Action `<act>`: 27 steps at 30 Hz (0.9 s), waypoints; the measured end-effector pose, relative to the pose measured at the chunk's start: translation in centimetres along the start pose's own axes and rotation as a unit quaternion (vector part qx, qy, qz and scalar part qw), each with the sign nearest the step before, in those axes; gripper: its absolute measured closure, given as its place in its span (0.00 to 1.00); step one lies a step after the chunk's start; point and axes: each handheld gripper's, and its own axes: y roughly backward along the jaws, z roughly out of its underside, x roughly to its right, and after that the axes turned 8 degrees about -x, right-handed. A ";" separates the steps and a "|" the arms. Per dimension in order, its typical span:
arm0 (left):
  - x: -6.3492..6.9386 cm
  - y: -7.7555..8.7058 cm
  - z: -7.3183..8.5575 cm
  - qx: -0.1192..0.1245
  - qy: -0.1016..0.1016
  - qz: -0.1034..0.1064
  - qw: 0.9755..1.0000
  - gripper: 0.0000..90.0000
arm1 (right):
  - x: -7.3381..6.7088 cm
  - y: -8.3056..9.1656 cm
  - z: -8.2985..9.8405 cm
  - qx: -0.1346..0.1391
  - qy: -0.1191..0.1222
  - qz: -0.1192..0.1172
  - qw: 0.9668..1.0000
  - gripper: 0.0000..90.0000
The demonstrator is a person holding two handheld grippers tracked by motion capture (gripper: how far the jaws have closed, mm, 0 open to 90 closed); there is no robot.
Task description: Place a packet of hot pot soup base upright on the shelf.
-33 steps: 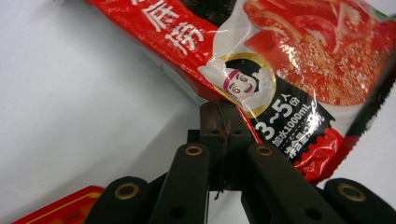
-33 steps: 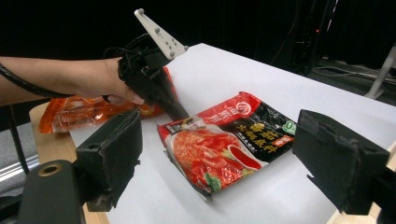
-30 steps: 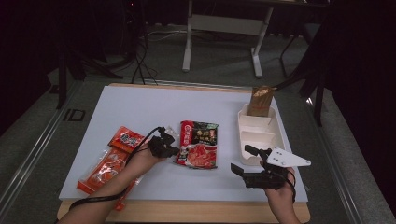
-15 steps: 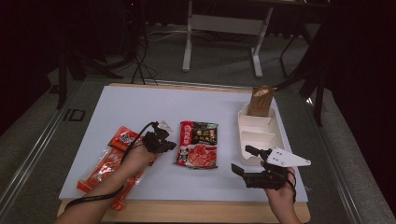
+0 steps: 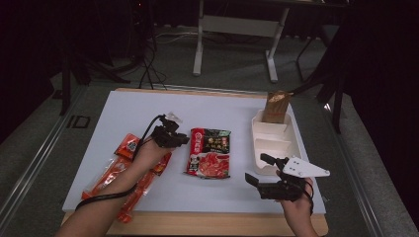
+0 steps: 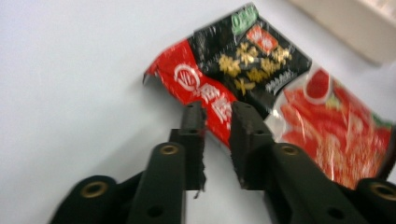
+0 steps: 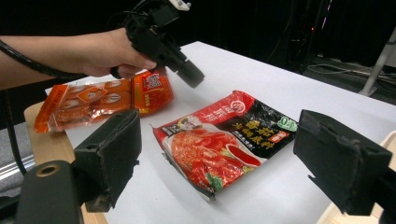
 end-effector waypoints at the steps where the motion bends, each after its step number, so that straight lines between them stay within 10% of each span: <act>1: -0.1 -0.2 -0.2 0.001 0.001 -0.001 1.000 0.78 | 0.0 0.0 0.0 -0.001 0.002 0.001 1.000 0.17; 27: -2.2 -7.2 -2.3 -0.018 0.062 -0.038 0.997 0.56 | -0.1 -0.1 0.3 -0.013 0.010 -0.003 1.000 0.17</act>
